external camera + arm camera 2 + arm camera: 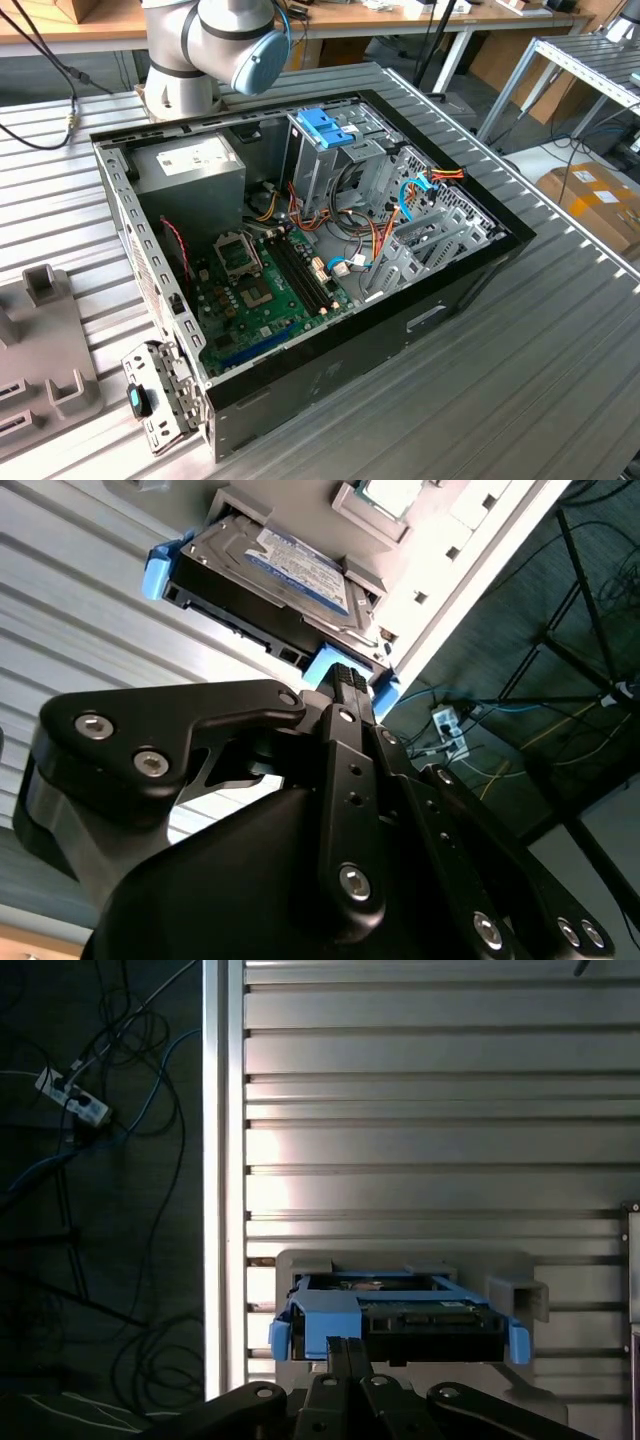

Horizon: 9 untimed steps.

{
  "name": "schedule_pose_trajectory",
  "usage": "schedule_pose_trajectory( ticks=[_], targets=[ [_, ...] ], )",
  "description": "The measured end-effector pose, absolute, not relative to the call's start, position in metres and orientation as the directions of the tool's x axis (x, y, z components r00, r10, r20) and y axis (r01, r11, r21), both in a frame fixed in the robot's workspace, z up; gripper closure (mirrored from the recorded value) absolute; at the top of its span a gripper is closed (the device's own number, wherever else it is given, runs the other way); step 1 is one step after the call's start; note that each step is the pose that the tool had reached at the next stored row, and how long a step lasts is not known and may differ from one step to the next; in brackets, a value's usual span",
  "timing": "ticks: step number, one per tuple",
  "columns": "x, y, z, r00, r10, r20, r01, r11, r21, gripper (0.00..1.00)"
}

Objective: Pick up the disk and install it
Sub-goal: 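Pick up the disk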

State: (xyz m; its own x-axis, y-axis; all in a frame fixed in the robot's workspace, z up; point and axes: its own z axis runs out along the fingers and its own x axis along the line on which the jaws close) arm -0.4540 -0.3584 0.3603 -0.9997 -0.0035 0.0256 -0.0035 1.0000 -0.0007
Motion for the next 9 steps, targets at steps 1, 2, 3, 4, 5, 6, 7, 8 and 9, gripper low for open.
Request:
schedule_pose_trajectory(
  ticks=[1, 2, 3, 4, 5, 6, 7, 8, 9],
  targets=[
    [-0.4540, -0.3584, 0.3603, -1.000, -0.016, 0.026, -0.016, 1.000, -0.001, 0.89],
    [-0.4540, -0.3584, 0.3603, -0.999, -0.027, 0.026, -0.027, 1.000, -0.001, 0.89],
    [-0.4540, -0.3584, 0.3603, -0.999, -0.046, 0.026, -0.046, 0.999, -0.001, 0.89],
    [-0.4540, -0.3584, 0.3602, -0.998, -0.064, 0.026, -0.064, 0.998, -0.001, 0.89],
    [-0.4540, -0.3584, 0.3601, -0.995, -0.099, 0.026, -0.099, 0.995, -0.001, 0.89],
    [-0.4540, -0.3584, 0.3600, -0.988, -0.150, 0.026, -0.150, 0.989, -0.001, 0.89],
    [-0.4540, -0.3584, 0.3599, -0.982, -0.188, 0.026, -0.188, 0.982, -0.001, 0.89],
    [-0.4540, -0.3584, 0.3598, -0.973, -0.230, 0.026, -0.230, 0.973, -0.001, 0.89],
    [-0.4540, -0.3584, 0.3598, -0.969, -0.245, 0.026, -0.245, 0.970, -0.001, 0.89]
  ],
)
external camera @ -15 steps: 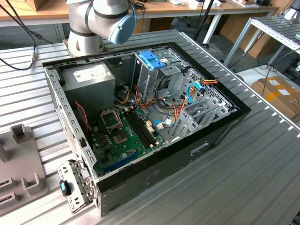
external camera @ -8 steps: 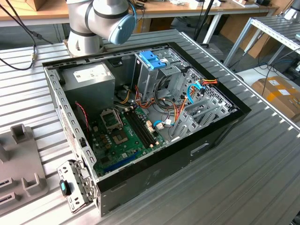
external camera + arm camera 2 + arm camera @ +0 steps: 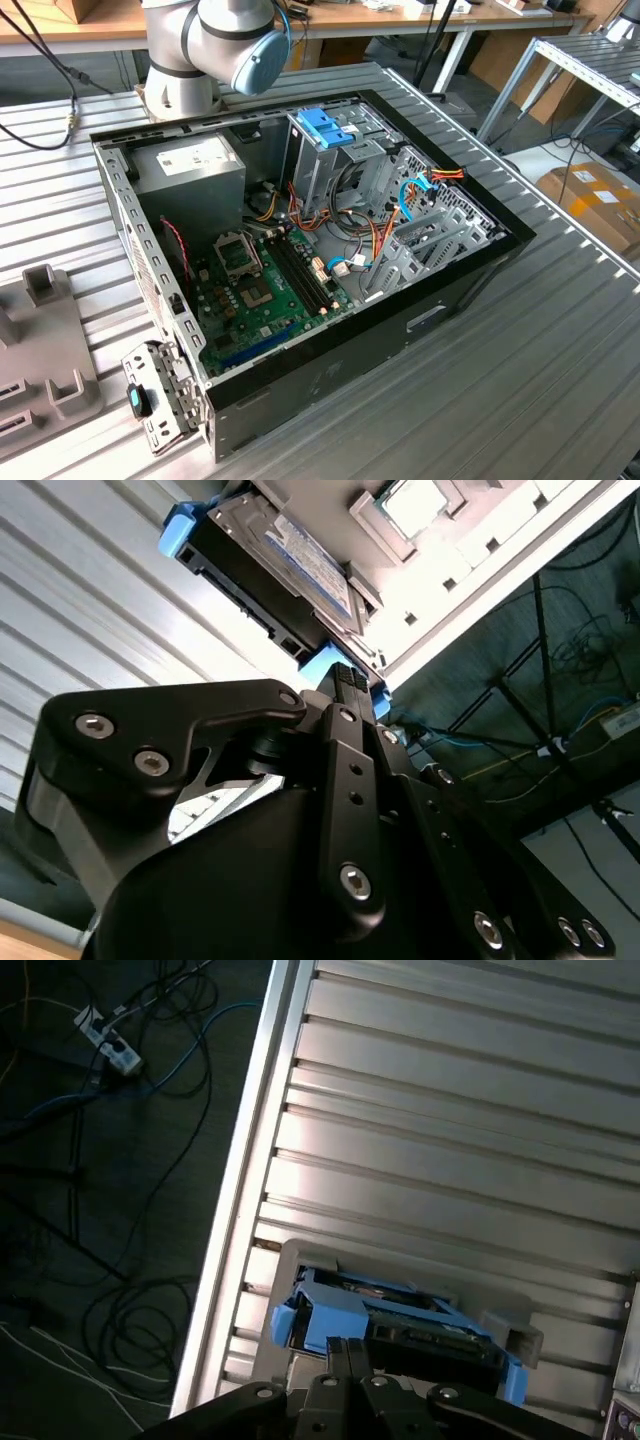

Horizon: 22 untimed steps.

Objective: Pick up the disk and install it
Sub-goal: 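Pick up the disk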

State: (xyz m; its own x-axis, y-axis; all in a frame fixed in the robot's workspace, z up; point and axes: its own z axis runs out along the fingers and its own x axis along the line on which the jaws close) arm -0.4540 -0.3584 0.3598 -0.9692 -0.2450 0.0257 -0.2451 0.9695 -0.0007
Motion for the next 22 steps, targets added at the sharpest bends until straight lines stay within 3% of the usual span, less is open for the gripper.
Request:
schedule_pose_trajectory(
  ticks=[22],
  targets=[
    [-0.4540, -0.3584, 0.3598, -0.963, -0.267, 0.026, -0.267, 0.964, -0.001, 0.89]
  ],
)
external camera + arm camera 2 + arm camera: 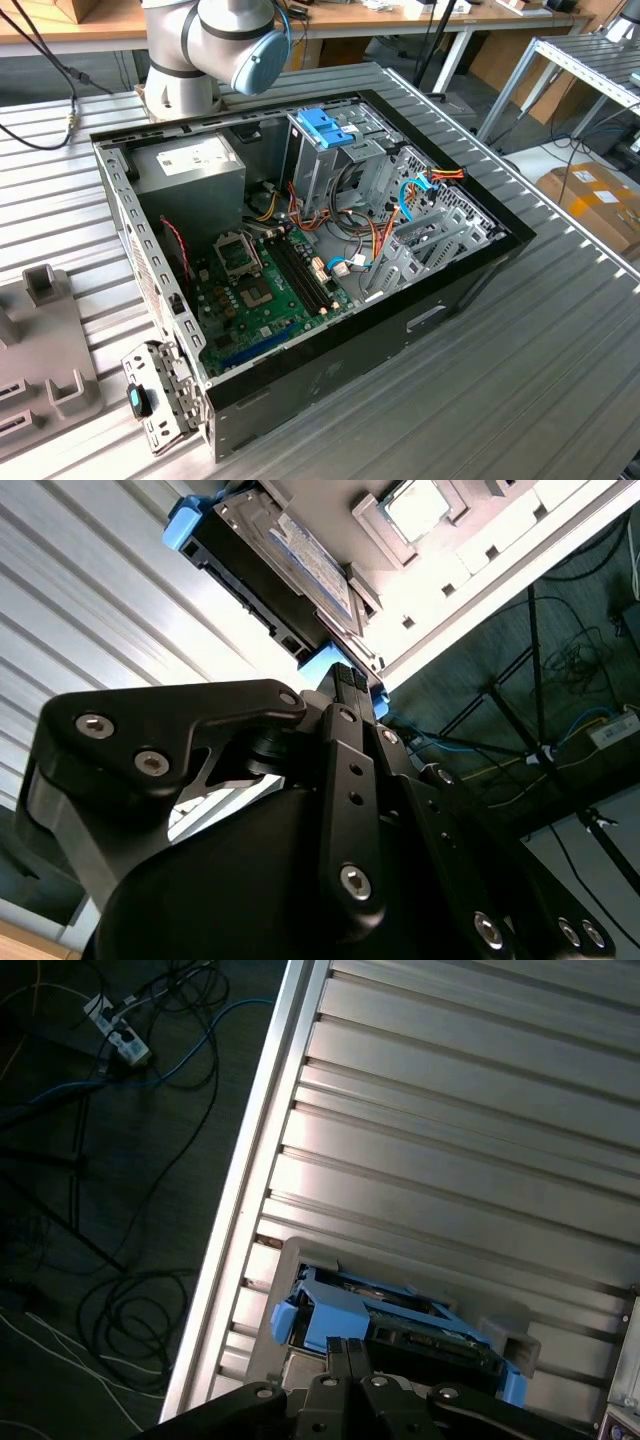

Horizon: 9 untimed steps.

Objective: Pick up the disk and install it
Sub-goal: 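Pick up the disk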

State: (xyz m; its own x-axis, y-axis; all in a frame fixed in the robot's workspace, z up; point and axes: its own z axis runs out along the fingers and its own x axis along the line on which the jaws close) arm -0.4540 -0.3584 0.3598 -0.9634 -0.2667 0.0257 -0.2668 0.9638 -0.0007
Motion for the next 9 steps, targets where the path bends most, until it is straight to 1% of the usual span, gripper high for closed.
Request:
schedule_pose_trajectory(
  ticks=[4, 9],
  targets=[
    [-0.4540, -0.3584, 0.3598, -0.959, -0.283, 0.026, -0.283, 0.959, -0.001, 0.89],
    [-0.4540, -0.3584, 0.3597, -0.927, -0.375, 0.026, -0.375, 0.927, -0.001, 0.89]
  ],
)
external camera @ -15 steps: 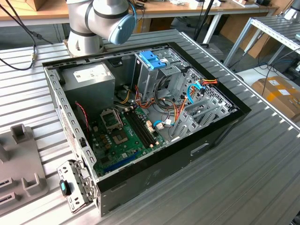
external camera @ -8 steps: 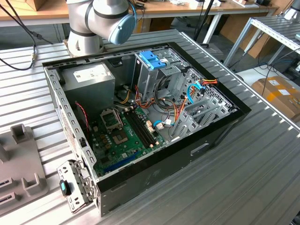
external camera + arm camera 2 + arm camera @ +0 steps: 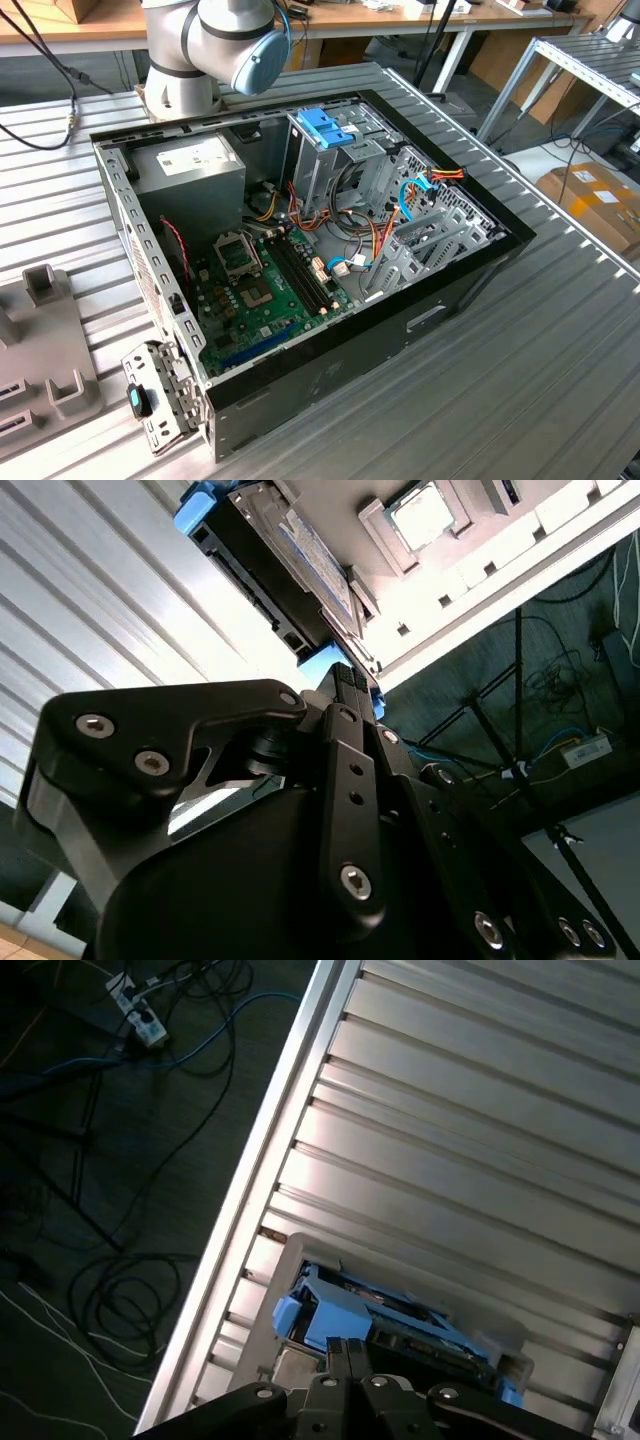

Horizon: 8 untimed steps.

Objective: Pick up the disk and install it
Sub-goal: 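Pick up the disk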

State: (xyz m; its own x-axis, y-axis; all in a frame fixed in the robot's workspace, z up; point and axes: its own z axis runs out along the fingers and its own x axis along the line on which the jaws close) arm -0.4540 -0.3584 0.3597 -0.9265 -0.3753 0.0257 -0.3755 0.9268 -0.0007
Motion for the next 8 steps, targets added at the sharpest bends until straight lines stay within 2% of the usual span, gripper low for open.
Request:
schedule_pose_trajectory(
  ticks=[8],
  targets=[
    [-0.4540, -0.3584, 0.3597, -0.900, -0.435, 0.026, -0.435, 0.900, -0.001, 0.89]
  ],
)
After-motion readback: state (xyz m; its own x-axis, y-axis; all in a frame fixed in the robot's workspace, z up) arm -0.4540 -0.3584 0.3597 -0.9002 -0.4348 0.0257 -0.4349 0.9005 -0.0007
